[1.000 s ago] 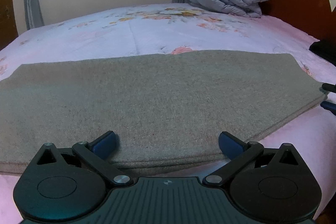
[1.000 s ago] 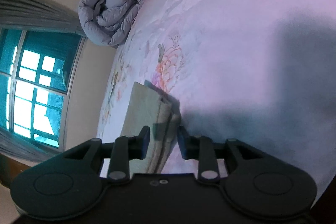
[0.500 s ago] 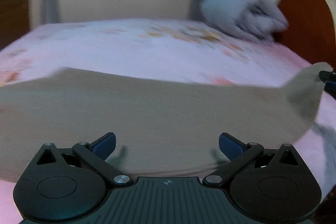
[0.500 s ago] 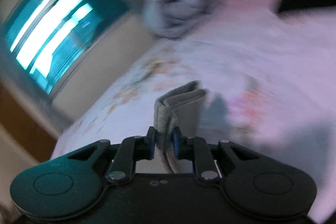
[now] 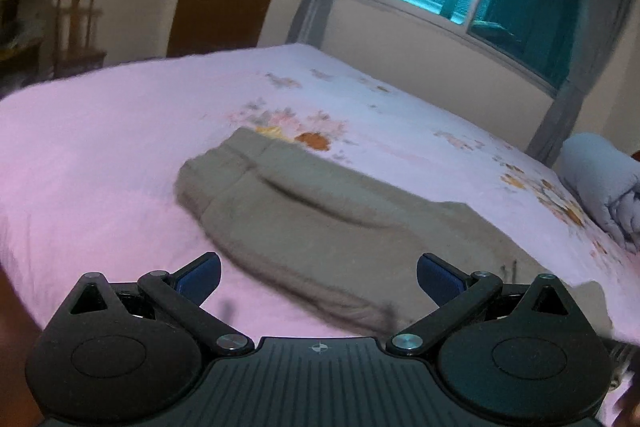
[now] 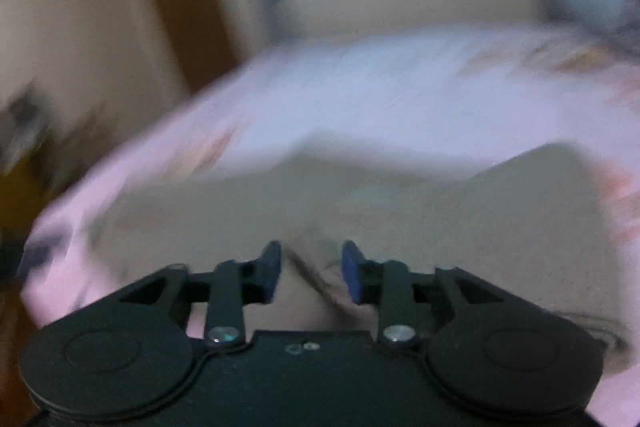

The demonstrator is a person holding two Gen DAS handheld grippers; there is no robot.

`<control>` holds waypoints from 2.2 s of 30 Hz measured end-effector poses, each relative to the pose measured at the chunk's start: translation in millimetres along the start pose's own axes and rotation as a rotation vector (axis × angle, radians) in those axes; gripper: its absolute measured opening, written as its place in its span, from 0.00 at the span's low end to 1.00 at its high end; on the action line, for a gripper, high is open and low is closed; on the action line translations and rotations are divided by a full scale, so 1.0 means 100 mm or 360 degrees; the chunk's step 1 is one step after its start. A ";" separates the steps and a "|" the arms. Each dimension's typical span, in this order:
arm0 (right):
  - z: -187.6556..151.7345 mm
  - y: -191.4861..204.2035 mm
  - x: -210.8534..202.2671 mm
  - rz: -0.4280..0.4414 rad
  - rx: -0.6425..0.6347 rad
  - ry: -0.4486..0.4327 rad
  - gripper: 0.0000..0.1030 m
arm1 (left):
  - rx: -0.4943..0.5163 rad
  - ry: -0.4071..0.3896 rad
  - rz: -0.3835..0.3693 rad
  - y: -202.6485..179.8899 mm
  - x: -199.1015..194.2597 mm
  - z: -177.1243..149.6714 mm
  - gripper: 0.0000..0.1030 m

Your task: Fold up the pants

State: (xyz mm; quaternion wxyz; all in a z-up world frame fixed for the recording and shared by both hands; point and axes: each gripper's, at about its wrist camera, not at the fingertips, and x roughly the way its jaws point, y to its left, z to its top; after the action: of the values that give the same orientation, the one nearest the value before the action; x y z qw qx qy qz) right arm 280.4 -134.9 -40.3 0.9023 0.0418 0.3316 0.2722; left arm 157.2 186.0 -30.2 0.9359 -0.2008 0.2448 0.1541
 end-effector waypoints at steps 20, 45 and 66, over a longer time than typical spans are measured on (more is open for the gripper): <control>-0.47 -1.58 -1.44 -0.0376 0.0620 -0.0389 0.32 | 0.0332 0.0338 -0.0592 -1.72 0.80 -0.50 1.00; -0.52 -0.70 0.05 0.0596 0.1579 -0.0080 0.32 | -0.0011 0.0161 -0.0213 -0.10 0.39 -0.27 1.00; -0.70 -0.74 0.34 0.0375 0.1927 -0.0194 0.00 | -0.0104 0.0171 -0.0238 0.18 0.43 -0.32 1.00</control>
State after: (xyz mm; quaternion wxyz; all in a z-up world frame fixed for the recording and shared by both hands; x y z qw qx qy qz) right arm 292.7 -187.2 -133.5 0.6997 0.5980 0.3684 0.1308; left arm 173.3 195.1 -83.5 0.9233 -0.2568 0.2740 0.0806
